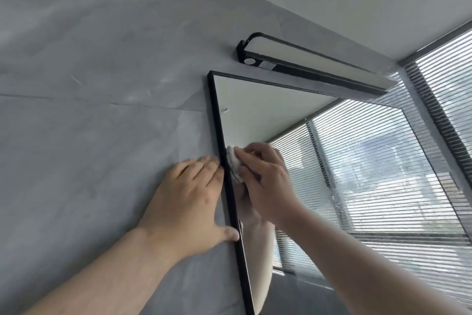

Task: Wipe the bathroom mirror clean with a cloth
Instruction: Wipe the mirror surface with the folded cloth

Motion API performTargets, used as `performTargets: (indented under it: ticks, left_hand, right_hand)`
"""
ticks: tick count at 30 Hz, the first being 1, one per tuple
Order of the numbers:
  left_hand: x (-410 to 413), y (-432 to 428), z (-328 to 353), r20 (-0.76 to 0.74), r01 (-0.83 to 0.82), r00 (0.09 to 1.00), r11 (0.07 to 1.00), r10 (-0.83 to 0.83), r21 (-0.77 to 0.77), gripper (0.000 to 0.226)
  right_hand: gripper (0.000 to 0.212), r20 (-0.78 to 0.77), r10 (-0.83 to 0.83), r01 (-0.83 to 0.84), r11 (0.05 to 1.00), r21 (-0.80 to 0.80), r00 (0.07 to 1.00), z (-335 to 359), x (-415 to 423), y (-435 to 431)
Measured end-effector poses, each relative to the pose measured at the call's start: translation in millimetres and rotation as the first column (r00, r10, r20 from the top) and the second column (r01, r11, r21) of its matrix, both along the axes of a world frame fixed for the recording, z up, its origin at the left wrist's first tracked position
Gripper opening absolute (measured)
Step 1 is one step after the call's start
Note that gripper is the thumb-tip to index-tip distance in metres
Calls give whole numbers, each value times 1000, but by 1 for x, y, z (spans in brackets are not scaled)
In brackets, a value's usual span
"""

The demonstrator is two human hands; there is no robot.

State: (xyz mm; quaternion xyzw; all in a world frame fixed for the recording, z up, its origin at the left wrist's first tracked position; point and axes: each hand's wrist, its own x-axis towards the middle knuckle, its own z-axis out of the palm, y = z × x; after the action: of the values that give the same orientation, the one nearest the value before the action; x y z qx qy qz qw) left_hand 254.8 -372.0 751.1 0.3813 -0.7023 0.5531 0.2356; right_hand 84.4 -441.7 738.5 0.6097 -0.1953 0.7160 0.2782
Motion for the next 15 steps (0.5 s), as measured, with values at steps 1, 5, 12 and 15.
performTargets:
  ticks: [1,5,12,15]
  left_hand:
    - [0,1,11,13,22,1000,999,-21,-37,93]
    - [0,7,63,50,-56,997,992,62,-112,105]
    - [-6,7,95,-10,-260,966,965,259,-33,144]
    - [-2,0,93,5,-224,974,970,225,-91,139]
  right_hand:
    - [33,10,0,0,1000,-9,1000,7,0,-1]
    - [32,40,5,-3,999,-43,999,35,1,-2]
    - [29,11,25,-25,1000,1,1000,93,3,4]
    - [31,-24,18,-16,998,65,1000,121,-1,7]
